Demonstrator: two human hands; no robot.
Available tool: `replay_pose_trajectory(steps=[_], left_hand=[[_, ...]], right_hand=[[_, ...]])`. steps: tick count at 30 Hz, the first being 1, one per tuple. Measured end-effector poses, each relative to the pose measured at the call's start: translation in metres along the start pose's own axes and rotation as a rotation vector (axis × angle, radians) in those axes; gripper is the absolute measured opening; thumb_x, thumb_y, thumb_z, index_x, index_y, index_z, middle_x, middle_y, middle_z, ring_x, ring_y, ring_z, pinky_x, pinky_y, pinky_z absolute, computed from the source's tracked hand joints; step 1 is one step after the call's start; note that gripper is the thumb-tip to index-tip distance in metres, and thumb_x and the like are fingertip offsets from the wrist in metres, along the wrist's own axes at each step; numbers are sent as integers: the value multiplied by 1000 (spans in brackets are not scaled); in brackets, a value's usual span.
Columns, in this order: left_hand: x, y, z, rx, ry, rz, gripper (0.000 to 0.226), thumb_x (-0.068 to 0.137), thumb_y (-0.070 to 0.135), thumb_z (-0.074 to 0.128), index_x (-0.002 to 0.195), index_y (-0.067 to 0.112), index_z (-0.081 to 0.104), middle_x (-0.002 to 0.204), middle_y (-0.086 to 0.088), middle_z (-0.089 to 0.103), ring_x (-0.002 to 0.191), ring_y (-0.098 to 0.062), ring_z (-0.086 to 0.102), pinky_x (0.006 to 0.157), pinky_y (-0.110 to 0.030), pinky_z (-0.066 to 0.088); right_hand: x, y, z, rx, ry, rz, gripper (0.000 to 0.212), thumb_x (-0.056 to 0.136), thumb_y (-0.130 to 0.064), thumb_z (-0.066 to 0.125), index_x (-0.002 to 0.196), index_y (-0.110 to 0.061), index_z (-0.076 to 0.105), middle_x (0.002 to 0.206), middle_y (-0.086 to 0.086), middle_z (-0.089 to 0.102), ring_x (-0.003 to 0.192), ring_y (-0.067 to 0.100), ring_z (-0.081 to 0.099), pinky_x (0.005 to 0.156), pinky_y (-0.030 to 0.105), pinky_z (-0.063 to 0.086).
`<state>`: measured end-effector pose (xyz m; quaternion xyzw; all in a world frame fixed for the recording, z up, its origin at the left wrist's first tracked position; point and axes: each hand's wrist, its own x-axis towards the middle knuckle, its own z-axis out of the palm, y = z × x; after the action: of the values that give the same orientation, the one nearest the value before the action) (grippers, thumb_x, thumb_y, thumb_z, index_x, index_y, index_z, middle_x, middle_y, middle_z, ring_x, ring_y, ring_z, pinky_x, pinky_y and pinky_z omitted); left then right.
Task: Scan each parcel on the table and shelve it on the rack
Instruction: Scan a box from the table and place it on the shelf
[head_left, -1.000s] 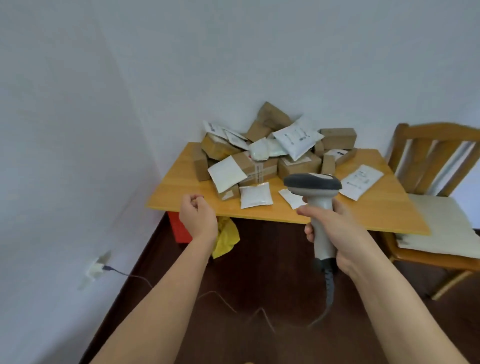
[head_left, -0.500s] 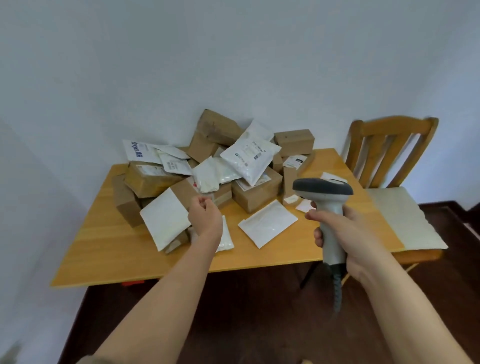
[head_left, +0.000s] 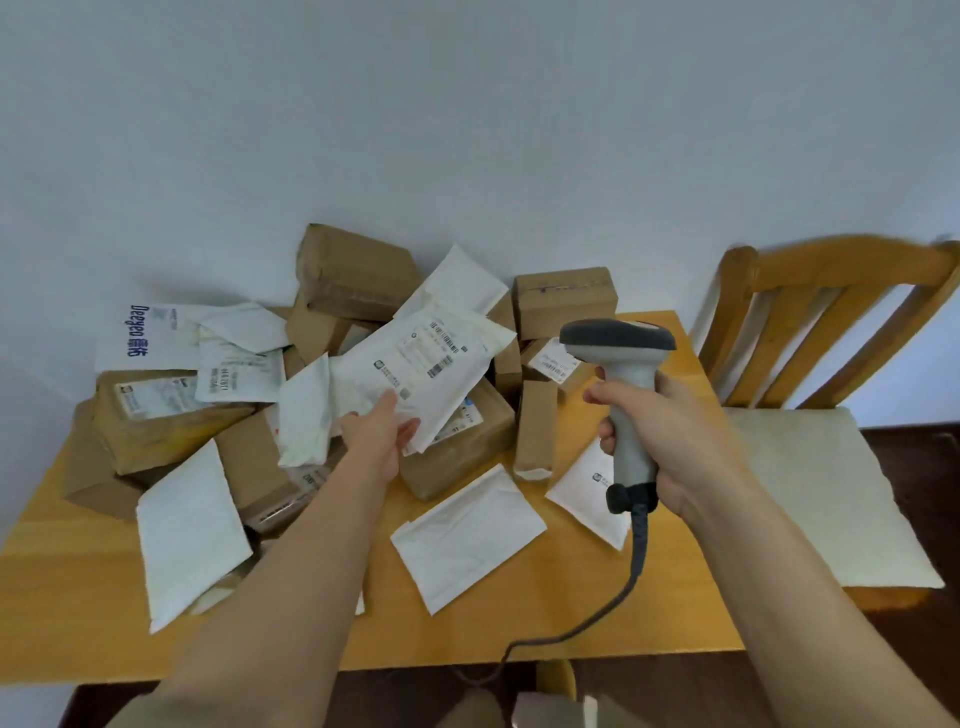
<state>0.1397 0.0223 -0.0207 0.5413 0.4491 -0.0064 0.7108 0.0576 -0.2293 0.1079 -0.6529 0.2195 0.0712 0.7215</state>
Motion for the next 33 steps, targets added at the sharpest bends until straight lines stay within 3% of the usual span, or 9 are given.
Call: replay_pose_trajectory(steps=[6, 9, 11, 15, 18, 20, 24, 29, 33], left_hand=[[24, -5, 23, -54, 143, -50, 48, 87, 28, 75, 128, 12, 53, 117, -8, 60, 81, -17, 62, 49, -24, 52], [27, -11, 27, 62, 145, 46, 26, 93, 29, 67, 109, 10, 58, 107, -6, 62, 68, -13, 51, 54, -24, 50], [20, -16, 35, 108, 98, 108, 16, 97, 26, 62, 99, 11, 58, 96, -7, 59, 65, -12, 48, 63, -26, 54], [1, -15, 68, 190, -76, 151, 17, 98, 24, 59, 108, 10, 63, 78, 2, 58, 54, -9, 42, 51, -18, 44], [-12, -15, 103, 291, -268, 165, 13, 97, 21, 61, 107, 11, 63, 90, 0, 68, 57, -9, 51, 51, -18, 46], [-24, -22, 124, 348, -360, 125, 8, 96, 18, 63, 100, 12, 64, 96, -4, 70, 63, -11, 55, 55, -21, 46], [-38, -45, 146, 531, -431, 29, 11, 89, 16, 71, 91, 6, 65, 77, -8, 65, 57, -14, 54, 55, -24, 45], [-44, -61, 142, 752, -436, -199, 20, 87, 12, 72, 104, 3, 65, 80, -11, 73, 56, -17, 70, 46, -24, 54], [-40, -85, 124, 797, -399, -260, 21, 91, 17, 68, 111, 11, 66, 96, -5, 73, 85, -18, 71, 75, -30, 57]], right_hand=[[59, -7, -7, 14, -47, 76, 15, 89, -6, 64, 103, -9, 61, 86, 12, 58, 52, 11, 51, 51, 25, 46], [73, -2, -9, 18, -38, 120, 16, 88, -7, 64, 104, -9, 61, 86, 12, 59, 52, 11, 51, 52, 25, 46], [78, 0, -11, 41, -9, 141, 16, 88, -7, 65, 102, -11, 62, 86, 11, 61, 52, 11, 51, 51, 25, 46], [82, -7, -16, 65, 9, 132, 14, 88, -7, 65, 100, -13, 61, 83, 9, 63, 50, 11, 51, 50, 25, 45], [86, -10, -28, 64, 43, 107, 15, 87, -6, 66, 100, -11, 60, 87, 12, 61, 50, 12, 50, 50, 26, 45], [89, -9, -38, 62, 70, 108, 15, 87, -6, 65, 100, -12, 59, 91, 14, 61, 51, 12, 51, 51, 26, 46], [100, -4, -57, 44, 73, 144, 12, 87, -5, 65, 97, -10, 58, 91, 16, 58, 52, 13, 50, 52, 28, 45], [128, 8, -79, 9, 18, 239, 20, 87, -6, 63, 107, -6, 60, 91, 15, 60, 51, 12, 51, 49, 25, 47], [145, 21, -97, -46, -64, 312, 16, 88, -9, 64, 102, -13, 58, 90, 10, 62, 55, 13, 53, 53, 26, 48]])
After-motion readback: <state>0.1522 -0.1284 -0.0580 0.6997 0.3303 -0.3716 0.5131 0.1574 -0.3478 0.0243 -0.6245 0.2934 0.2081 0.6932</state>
